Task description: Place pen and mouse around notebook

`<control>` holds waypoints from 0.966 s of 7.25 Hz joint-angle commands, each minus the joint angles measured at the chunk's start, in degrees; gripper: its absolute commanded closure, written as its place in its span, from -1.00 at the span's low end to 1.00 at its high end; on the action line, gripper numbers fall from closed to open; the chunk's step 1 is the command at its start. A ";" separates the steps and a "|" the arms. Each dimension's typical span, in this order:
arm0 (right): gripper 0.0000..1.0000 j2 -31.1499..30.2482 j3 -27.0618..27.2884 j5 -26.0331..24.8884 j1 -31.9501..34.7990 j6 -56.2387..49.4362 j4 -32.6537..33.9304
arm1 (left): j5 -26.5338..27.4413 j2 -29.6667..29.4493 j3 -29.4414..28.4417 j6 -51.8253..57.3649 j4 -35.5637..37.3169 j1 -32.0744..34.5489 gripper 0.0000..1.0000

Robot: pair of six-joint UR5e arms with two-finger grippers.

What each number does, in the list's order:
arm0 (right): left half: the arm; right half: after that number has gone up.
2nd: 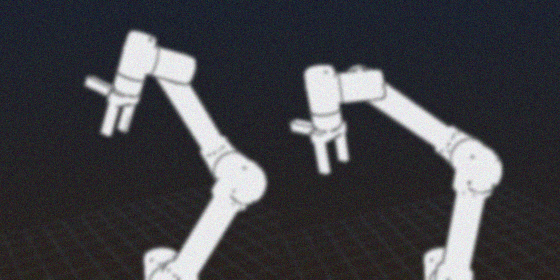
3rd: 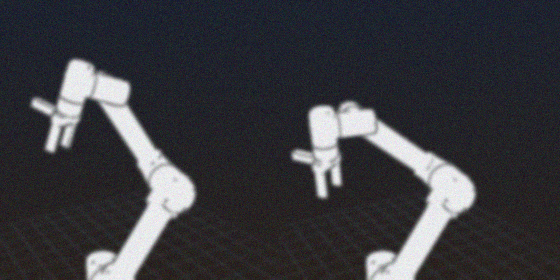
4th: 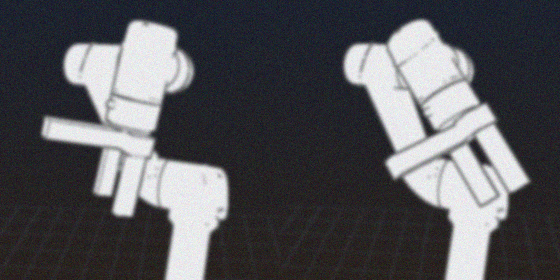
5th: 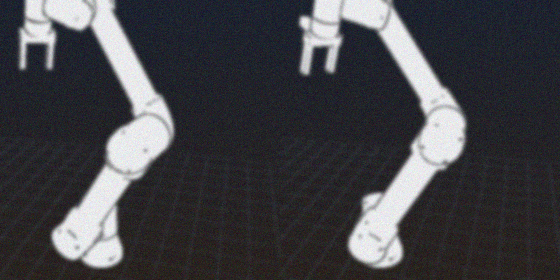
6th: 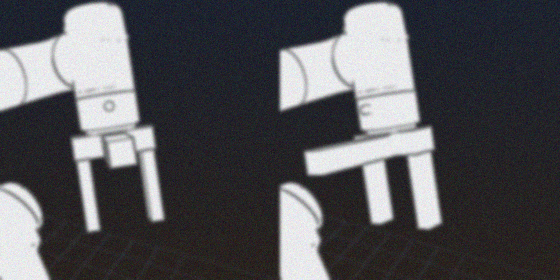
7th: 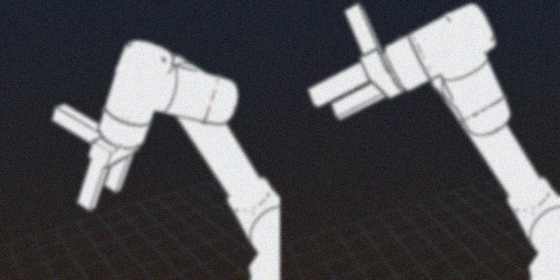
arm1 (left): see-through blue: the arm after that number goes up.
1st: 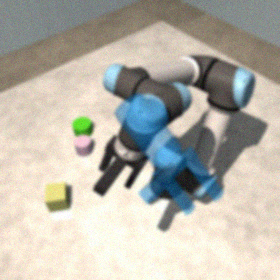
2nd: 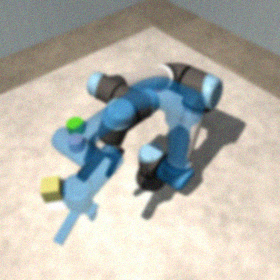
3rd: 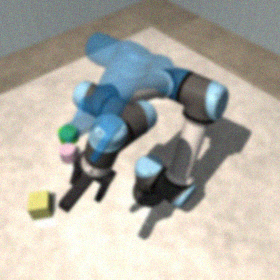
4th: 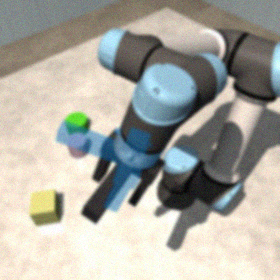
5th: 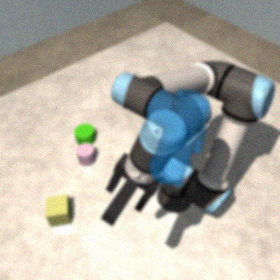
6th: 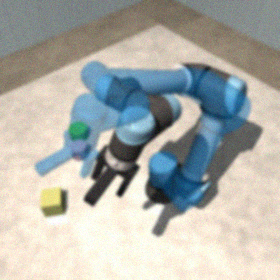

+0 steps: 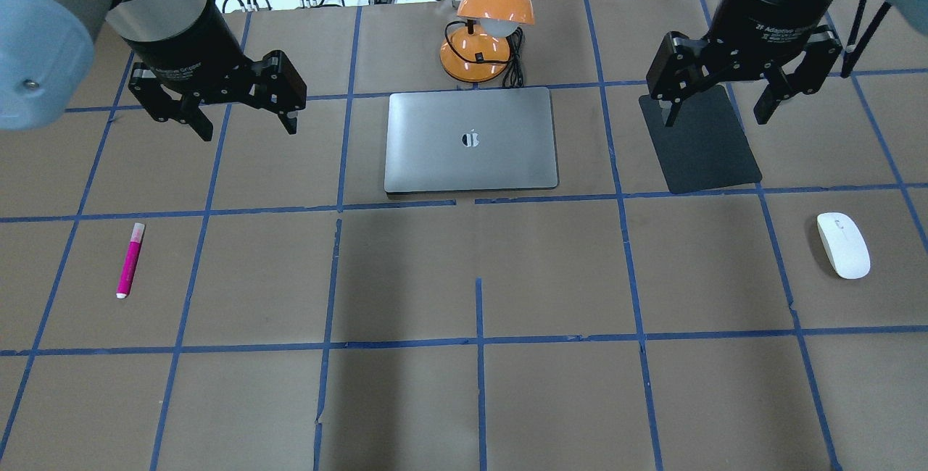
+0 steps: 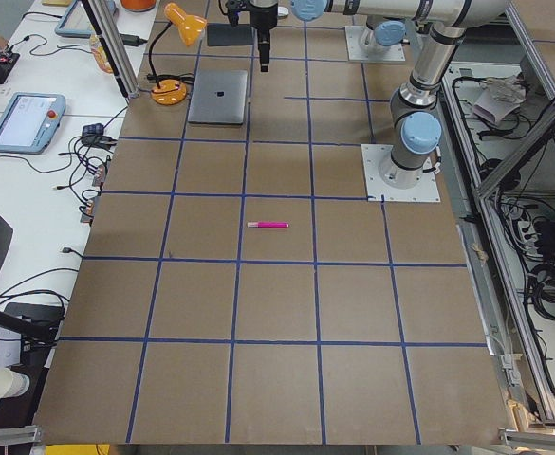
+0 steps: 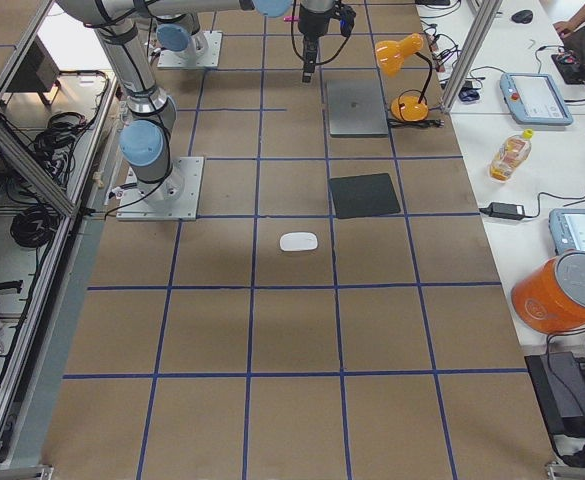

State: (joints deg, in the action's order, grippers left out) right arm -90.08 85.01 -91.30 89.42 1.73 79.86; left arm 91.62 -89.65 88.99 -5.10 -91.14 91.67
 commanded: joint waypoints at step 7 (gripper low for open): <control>-1.00 0.86 0.59 4.02 -4.14 -1.10 1.09 | 0.58 -2.97 11.67 6.45 15.02 -10.94 -1.00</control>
State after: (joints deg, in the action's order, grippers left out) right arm -90.01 85.11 -88.05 88.02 1.70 80.59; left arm 92.27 -90.92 94.96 -2.77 -85.07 85.70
